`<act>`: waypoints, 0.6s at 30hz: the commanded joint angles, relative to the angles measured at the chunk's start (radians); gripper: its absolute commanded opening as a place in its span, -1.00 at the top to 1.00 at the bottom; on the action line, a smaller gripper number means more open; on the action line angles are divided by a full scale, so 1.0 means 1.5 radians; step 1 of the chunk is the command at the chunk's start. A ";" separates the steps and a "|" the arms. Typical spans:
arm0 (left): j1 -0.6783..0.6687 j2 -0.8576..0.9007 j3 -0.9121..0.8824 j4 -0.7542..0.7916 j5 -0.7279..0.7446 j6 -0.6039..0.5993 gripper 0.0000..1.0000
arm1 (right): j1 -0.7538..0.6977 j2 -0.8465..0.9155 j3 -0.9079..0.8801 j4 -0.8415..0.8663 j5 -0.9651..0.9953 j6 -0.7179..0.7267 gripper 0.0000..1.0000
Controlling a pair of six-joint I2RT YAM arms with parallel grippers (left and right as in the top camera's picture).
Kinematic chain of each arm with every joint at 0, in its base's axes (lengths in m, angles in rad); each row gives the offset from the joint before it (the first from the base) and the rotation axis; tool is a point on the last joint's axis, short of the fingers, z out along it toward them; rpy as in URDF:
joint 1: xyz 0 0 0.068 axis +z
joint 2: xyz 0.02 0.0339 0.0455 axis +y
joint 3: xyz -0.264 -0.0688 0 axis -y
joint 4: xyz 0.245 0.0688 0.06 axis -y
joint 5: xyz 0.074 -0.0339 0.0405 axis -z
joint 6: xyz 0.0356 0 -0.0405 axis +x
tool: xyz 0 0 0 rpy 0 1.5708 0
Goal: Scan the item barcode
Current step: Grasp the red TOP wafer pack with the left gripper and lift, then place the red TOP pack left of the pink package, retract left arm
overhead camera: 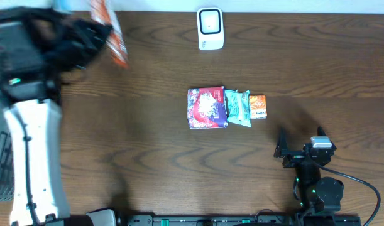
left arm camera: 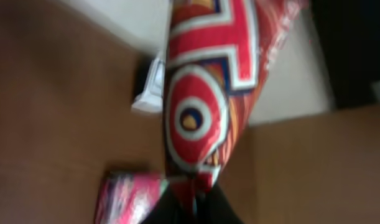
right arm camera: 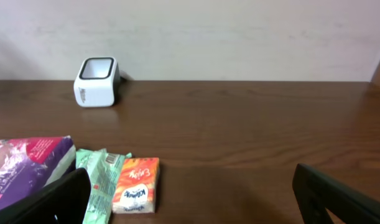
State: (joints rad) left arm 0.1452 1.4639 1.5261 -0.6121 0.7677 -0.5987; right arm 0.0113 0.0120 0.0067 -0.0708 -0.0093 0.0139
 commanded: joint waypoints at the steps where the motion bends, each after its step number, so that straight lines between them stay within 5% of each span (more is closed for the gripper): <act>1: -0.097 0.035 -0.001 -0.076 -0.234 0.020 0.86 | 0.001 -0.004 -0.001 -0.003 -0.005 -0.005 -0.98; 11: -0.329 0.192 -0.014 -0.160 -0.498 0.020 0.86 | 0.001 -0.004 -0.001 -0.003 -0.005 -0.005 -0.99; 18: -0.354 0.277 -0.014 -0.163 -0.523 0.020 0.74 | 0.001 -0.004 -0.001 -0.003 -0.005 -0.005 -0.99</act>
State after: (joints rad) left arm -0.3885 1.8538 1.5131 -0.8482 0.0532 -0.5732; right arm 0.0113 0.0120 0.0067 -0.0708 -0.0093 0.0139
